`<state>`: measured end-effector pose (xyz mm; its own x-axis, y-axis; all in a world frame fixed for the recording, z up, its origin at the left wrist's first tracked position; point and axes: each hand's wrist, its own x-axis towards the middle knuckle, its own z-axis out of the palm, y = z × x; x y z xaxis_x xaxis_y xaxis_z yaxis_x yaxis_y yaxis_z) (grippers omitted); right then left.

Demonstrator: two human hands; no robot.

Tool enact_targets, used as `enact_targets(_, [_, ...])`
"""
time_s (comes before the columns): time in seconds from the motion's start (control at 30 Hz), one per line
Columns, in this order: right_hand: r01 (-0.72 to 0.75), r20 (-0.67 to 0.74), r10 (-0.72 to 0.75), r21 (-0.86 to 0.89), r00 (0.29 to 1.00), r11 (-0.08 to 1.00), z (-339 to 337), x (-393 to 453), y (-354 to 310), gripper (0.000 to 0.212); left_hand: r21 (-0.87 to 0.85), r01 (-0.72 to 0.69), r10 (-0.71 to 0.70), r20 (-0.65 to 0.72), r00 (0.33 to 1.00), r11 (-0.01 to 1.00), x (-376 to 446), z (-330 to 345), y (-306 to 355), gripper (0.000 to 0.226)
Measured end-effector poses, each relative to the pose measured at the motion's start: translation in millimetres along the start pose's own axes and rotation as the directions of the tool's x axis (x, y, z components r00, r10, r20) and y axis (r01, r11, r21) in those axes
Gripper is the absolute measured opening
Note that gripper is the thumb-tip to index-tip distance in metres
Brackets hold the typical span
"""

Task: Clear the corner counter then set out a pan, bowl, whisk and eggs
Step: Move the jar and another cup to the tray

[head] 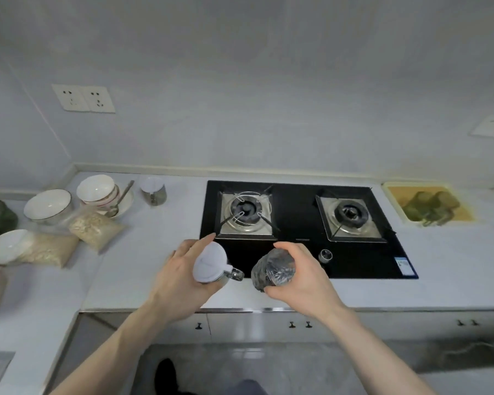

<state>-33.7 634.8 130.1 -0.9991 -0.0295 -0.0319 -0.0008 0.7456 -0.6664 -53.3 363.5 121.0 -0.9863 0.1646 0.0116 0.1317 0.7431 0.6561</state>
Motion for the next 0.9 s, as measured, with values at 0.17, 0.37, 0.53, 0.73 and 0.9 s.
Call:
enact_targets(0.17, [-0.008, -0.057, 0.008, -0.009, 0.998, 1.0, -64, -39, 52, 0.085, -0.02, -0.081, 0.081, -0.021, 0.997, 0.997, -8, 46, 72, 0.09])
enact_targets(0.37, [-0.065, -0.143, 0.065, 0.007, 0.988, 0.998, -127, -71, 101, 0.087, -0.024, -0.173, 0.173, 0.032, 0.984, 0.985, -2, 86, 137, 0.089])
enact_targets(0.53, [-0.118, -0.251, 0.123, 0.033, 0.96, 0.992, -165, -84, 141, 0.088, -0.032, -0.223, 0.225, 0.112, 0.968, 0.974, 25, 118, 179, 0.089])
enact_targets(0.73, [-0.205, -0.319, 0.201, 0.023, 0.926, 0.979, -218, -94, 197, 0.087, -0.065, -0.31, 0.317, 0.187, 0.93, 0.949, 73, 175, 237, 0.087])
enact_targets(0.9, [-0.279, -0.322, 0.267, 0.011, 0.908, 0.96, -270, -88, 244, 0.088, -0.103, -0.366, 0.38, 0.206, 0.902, 0.925, 115, 227, 298, 0.084])
